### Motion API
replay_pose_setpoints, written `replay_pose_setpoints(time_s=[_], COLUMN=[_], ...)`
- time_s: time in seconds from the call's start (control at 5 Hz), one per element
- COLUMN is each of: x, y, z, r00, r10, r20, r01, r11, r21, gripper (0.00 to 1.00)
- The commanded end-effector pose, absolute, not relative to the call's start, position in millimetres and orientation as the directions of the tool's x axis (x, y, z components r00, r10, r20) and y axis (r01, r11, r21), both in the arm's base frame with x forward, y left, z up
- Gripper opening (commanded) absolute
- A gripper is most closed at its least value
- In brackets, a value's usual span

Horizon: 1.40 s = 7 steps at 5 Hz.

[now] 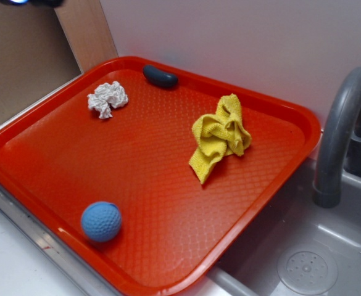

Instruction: Grab the yellow cloth.

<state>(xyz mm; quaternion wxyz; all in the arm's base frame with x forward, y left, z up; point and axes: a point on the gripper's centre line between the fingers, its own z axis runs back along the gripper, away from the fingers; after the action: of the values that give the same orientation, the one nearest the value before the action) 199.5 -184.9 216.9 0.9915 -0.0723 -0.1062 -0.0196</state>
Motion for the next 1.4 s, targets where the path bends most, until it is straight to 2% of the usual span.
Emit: replay_pose_setpoints(time_s=[0.0, 0.2, 0.4, 0.6, 1.0, 1.2], x=[239, 262, 274, 283, 279, 276], y=[-239, -259, -273, -286, -306, -302], z=[193, 158, 118, 90, 59, 56], r00=[0.981, 0.989, 0.992, 0.994, 0.985, 0.988], r10=[0.030, 0.021, -0.034, -0.073, -0.167, -0.147], r20=[0.193, 0.145, 0.120, 0.086, 0.051, 0.040], r01=[0.010, 0.007, 0.053, 0.085, 0.171, 0.149], r11=[0.979, 0.982, 0.986, 0.985, 0.981, 0.988], r21=[-0.204, -0.189, -0.157, -0.148, -0.087, -0.046], gripper=[1.00, 1.00, 1.00, 1.00, 1.00, 0.00])
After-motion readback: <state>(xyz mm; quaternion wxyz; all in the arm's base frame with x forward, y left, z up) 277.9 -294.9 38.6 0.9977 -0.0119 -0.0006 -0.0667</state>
